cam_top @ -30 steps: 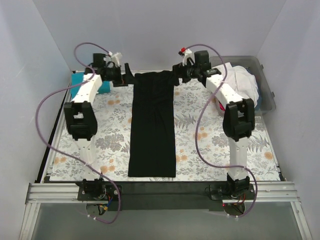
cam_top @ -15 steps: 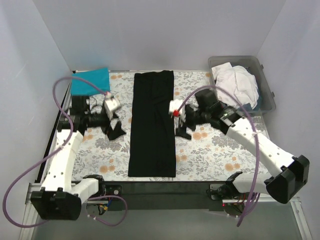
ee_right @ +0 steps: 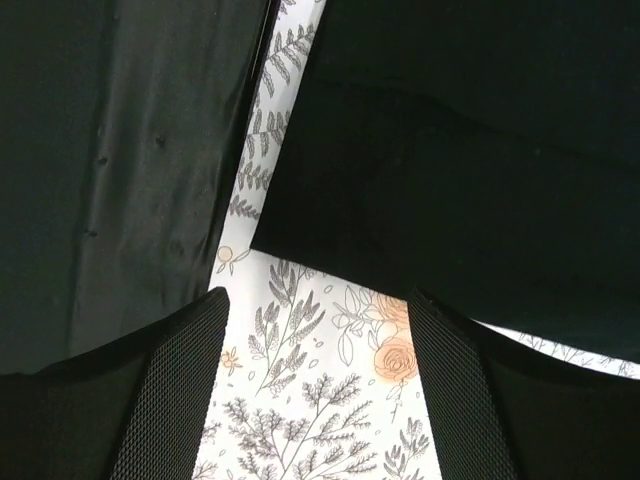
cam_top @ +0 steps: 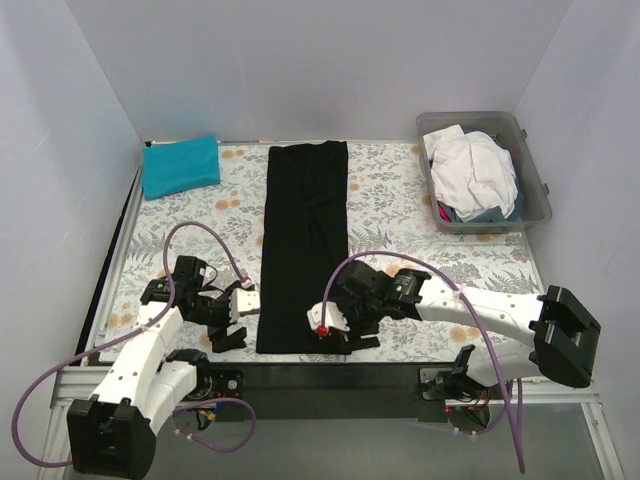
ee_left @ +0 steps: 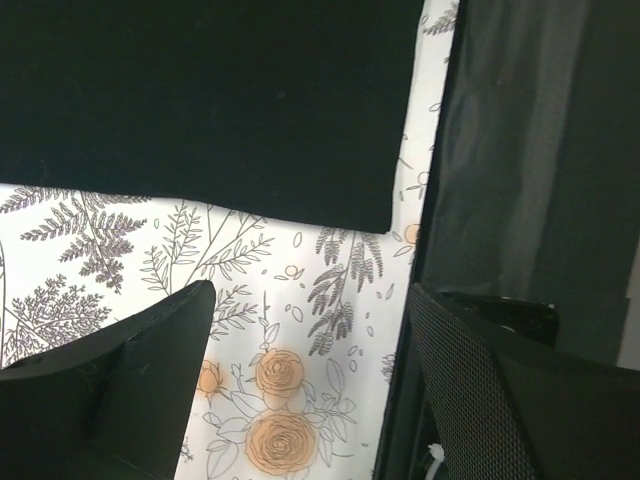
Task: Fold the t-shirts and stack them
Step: Fold the tshirt
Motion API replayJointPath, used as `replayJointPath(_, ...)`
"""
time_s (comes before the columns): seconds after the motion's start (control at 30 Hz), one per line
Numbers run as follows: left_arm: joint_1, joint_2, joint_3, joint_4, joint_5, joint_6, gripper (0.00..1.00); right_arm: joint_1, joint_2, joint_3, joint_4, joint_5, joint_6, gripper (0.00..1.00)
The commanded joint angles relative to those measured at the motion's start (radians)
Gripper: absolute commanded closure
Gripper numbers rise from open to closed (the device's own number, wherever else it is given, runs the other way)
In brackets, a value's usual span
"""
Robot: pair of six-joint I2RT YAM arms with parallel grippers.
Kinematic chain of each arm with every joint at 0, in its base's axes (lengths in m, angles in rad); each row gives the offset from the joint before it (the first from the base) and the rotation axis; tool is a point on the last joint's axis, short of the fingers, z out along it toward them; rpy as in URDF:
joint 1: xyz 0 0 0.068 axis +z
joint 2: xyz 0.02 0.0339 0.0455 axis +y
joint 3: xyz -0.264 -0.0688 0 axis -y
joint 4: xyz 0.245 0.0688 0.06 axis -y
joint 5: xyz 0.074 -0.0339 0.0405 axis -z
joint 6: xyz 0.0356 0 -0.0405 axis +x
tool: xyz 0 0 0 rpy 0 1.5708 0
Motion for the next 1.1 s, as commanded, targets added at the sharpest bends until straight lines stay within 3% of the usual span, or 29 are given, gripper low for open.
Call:
replayJointPath(0.0,-0.009,0.001,-0.026,0.084,-0.005,0.062,0.23,0.096,-0.008,-0.048,0.131,0.092,0.035,0.23)
replayJointPath(0.17,-0.107,-0.012,-0.045,0.118,-0.033,0.059,0.26,0.235,0.021,-0.113,0.229,0.143,0.058,0.36)
replayJointPath(0.33,-0.207,0.000,-0.051,0.170,-0.082,-0.004,0.28,0.243,0.061,-0.168,0.310,0.189,0.063,0.41)
replayJointPath(0.5,-0.235,-0.015,-0.060,0.196,-0.083,-0.039,0.28,0.243,0.082,-0.186,0.349,0.214,0.075,0.47)
replayJointPath(0.63,-0.255,-0.010,-0.063,0.200,-0.086,-0.013,0.29,0.243,0.101,-0.217,0.365,0.210,0.078,0.67)
replayJointPath(0.7,-0.265,-0.004,-0.062,0.197,-0.082,0.004,0.29,0.243,0.105,-0.228,0.375,0.218,0.080,0.70)
replayJointPath(0.77,-0.290,0.009,-0.060,0.182,-0.080,0.039,0.29,0.241,0.105,-0.241,0.384,0.226,0.086,0.80)
replayJointPath(0.8,-0.301,0.011,-0.062,0.177,-0.083,0.056,0.30,0.240,0.104,-0.245,0.385,0.230,0.088,0.86)
replayJointPath(0.83,-0.325,0.011,-0.068,0.179,-0.091,0.097,0.30,0.239,0.101,-0.246,0.389,0.230,0.091,0.98)
replayJointPath(1.07,-0.356,-0.030,-0.129,0.157,-0.120,0.332,0.34,0.195,0.088,-0.226,0.384,0.200,0.112,0.99)
